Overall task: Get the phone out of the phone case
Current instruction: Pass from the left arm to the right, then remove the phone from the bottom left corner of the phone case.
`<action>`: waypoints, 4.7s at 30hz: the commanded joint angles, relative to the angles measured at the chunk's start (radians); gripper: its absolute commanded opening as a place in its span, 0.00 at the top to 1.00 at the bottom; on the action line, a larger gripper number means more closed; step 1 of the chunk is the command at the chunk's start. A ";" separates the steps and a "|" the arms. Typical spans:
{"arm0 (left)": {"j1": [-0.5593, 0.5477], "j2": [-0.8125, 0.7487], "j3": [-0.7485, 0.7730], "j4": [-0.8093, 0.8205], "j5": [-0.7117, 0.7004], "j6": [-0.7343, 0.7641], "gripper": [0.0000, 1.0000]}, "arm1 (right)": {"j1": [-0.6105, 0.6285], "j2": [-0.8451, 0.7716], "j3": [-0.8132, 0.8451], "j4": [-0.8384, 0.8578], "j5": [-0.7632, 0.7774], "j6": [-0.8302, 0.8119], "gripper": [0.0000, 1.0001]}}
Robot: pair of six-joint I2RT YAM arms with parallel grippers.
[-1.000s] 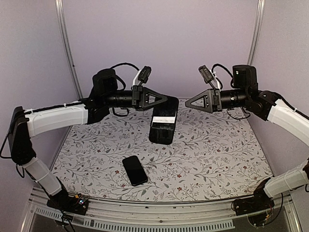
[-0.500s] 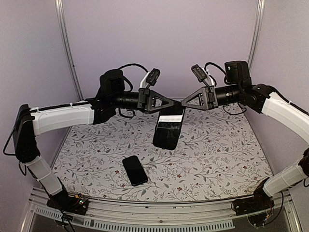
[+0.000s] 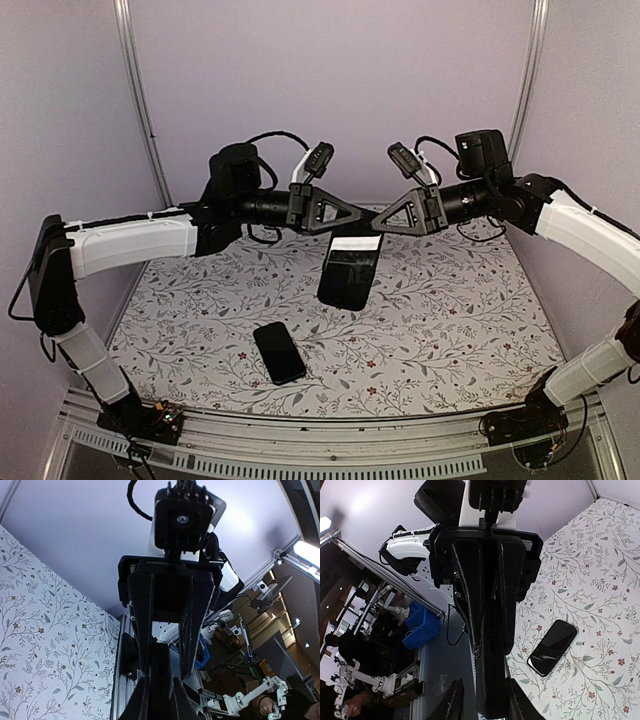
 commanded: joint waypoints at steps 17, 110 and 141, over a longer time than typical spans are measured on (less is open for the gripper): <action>0.025 -0.083 -0.046 0.012 -0.027 0.068 0.01 | 0.007 -0.047 0.034 0.047 0.111 0.002 1.00; -0.064 -0.302 -0.273 0.723 0.288 -0.088 0.95 | 0.005 -0.137 -0.124 0.642 0.085 0.467 1.00; -0.089 -0.385 -0.154 -0.110 -0.162 0.616 1.00 | 0.007 -0.102 -0.243 1.001 -0.013 0.924 1.00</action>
